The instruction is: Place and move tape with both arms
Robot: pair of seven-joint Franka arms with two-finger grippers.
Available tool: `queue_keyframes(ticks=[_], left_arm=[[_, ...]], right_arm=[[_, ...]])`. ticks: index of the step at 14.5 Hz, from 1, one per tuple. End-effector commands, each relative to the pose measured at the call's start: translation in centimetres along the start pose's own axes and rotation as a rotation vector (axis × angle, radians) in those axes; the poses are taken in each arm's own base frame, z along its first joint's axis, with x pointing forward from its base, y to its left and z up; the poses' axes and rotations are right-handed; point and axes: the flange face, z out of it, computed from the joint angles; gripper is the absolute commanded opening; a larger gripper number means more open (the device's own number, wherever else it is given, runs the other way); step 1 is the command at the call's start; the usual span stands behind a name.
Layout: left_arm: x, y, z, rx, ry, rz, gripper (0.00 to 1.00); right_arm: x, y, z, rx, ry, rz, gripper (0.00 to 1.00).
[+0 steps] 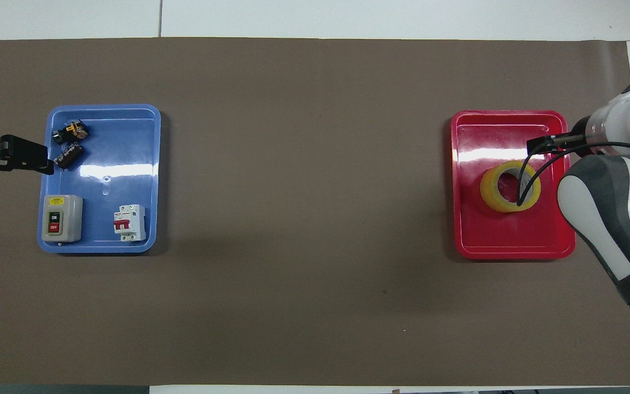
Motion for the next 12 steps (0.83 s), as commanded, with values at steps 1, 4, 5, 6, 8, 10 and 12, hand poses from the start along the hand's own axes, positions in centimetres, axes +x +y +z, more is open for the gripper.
queue_keyframes(ticks=[1, 4, 5, 6, 8, 10, 12], left_arm=[[-0.9, -0.3, -0.2, -0.026, 0.001, 0.002, 1.0], [-0.9, -0.3, -0.2, -0.026, -0.001, 0.002, 1.0], [-0.9, -0.3, -0.2, -0.026, -0.001, 0.002, 1.0], [-0.9, -0.3, -0.2, -0.026, -0.001, 0.002, 1.0], [-0.9, -0.3, -0.2, -0.026, 0.001, 0.002, 1.0], [-0.9, -0.3, -0.2, -0.026, -0.001, 0.002, 1.0], [-0.9, -0.3, -0.2, -0.026, -0.001, 0.002, 1.0]], right_arm=[[1.3, -2.4, -5.7, -0.005, -0.037, 0.089, 1.0], [-0.3, -4.3, -11.3, -0.028, -0.04, 0.186, 1.0], [-1.0, -4.5, -12.6, -0.007, -0.045, 0.199, 1.0], [-1.6, -4.5, -13.9, 0.025, -0.053, 0.217, 1.0], [-2.6, -3.2, -16.4, 0.028, -0.073, 0.232, 1.0], [-2.8, -1.9, -18.3, 0.025, -0.094, 0.252, 1.0], [-3.1, -1.7, -19.0, 0.024, -0.102, 0.257, 1.0]])
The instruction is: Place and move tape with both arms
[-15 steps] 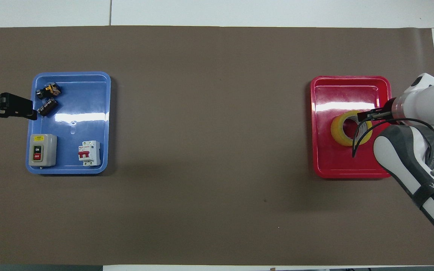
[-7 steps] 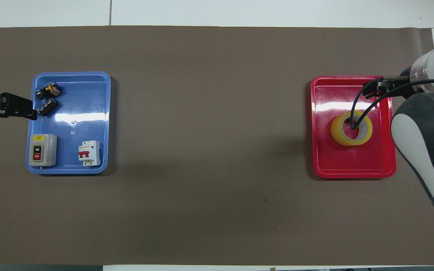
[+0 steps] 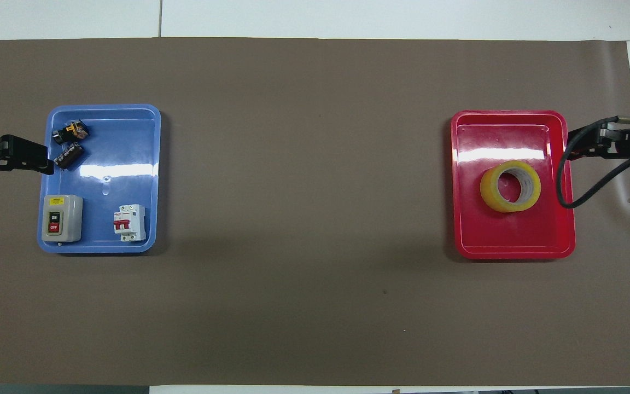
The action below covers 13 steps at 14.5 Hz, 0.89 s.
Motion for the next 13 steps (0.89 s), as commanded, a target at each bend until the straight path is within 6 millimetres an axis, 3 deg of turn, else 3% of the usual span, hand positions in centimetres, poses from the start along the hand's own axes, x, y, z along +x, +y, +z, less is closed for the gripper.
queue_keyframes(ticks=[1, 10, 13], left_arm=[[-0.9, -0.3, -0.2, -0.026, -0.001, 0.002, 1.0], [-0.9, -0.3, -0.2, -0.026, -0.001, 0.002, 1.0], [-0.9, -0.3, -0.2, -0.026, -0.001, 0.002, 1.0]], right_arm=[[0.2, 0.4, -0.8, 0.018, -0.019, 0.009, 1.0], [-0.7, -2.0, -1.4, 0.042, -0.042, -0.035, 1.0], [-0.7, -0.5, -1.3, 0.042, -0.063, -0.012, 1.0]])
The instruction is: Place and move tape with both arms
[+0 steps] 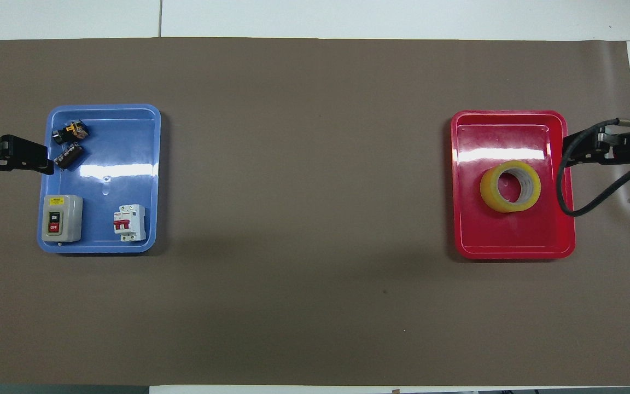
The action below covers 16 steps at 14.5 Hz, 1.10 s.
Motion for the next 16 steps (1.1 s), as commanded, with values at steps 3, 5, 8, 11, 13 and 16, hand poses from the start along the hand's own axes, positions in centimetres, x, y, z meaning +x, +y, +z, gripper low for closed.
queue_keyframes(ticks=[3, 5, 8, 11, 13, 16], left_arm=[[-0.9, -0.3, -0.2, -0.026, 0.001, 0.002, 1.0], [-0.9, -0.3, -0.2, -0.026, -0.001, 0.002, 1.0], [-0.9, -0.3, -0.2, -0.026, 0.001, 0.002, 1.0], [-0.9, -0.3, -0.2, -0.026, -0.001, 0.002, 1.0], [-0.9, -0.3, -0.2, -0.026, 0.001, 0.002, 1.0], [-0.9, -0.3, -0.2, -0.026, 0.001, 0.002, 1.0]], right_arm=[[0.3, 1.2, -0.2, 0.02, -0.018, -0.016, 1.0], [0.4, 1.5, -0.1, 0.021, -0.021, -0.013, 1.0], [0.4, 1.6, -0.1, 0.021, -0.02, -0.012, 1.0], [0.2, 1.9, 0.1, 0.018, -0.032, -0.006, 1.0], [0.3, 2.3, -0.2, 0.019, -0.028, -0.001, 1.0], [0.3, 2.2, -0.7, 0.035, -0.039, -0.031, 1.0]])
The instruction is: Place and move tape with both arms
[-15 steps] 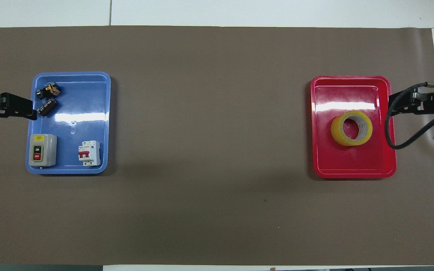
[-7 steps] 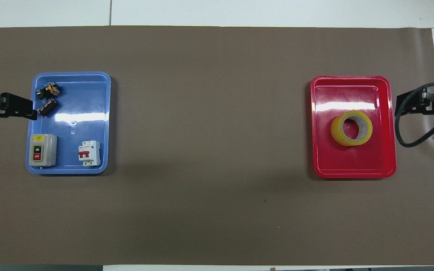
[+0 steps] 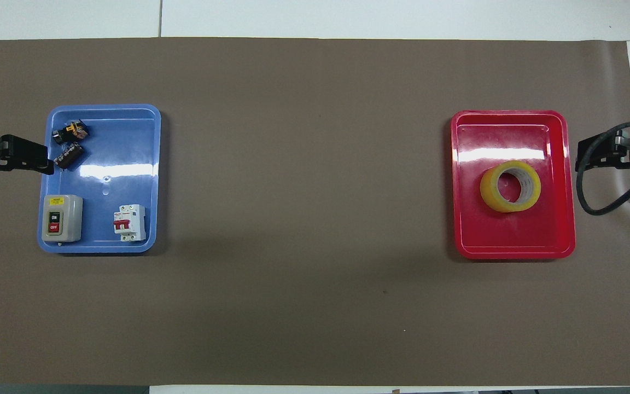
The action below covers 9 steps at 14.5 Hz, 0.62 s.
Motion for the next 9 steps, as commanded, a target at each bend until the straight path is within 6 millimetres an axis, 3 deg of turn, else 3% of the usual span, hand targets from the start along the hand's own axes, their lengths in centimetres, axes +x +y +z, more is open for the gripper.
queue_keyframes(ticks=[1, 6, 9], left_arm=[[-0.9, -0.3, -0.2, -0.026, 0.001, 0.002, 1.0], [-0.9, -0.3, -0.2, -0.026, 0.001, 0.002, 1.0], [-0.9, -0.3, -0.2, -0.026, 0.001, 0.002, 1.0]], right_arm=[[0.1, 0.3, -1.2, 0.035, -0.013, -0.029, 1.0], [0.4, 0.0, -3.5, 0.076, -0.037, -0.067, 1.0], [0.4, 0.4, -3.6, 0.081, -0.041, -0.065, 1.0]])
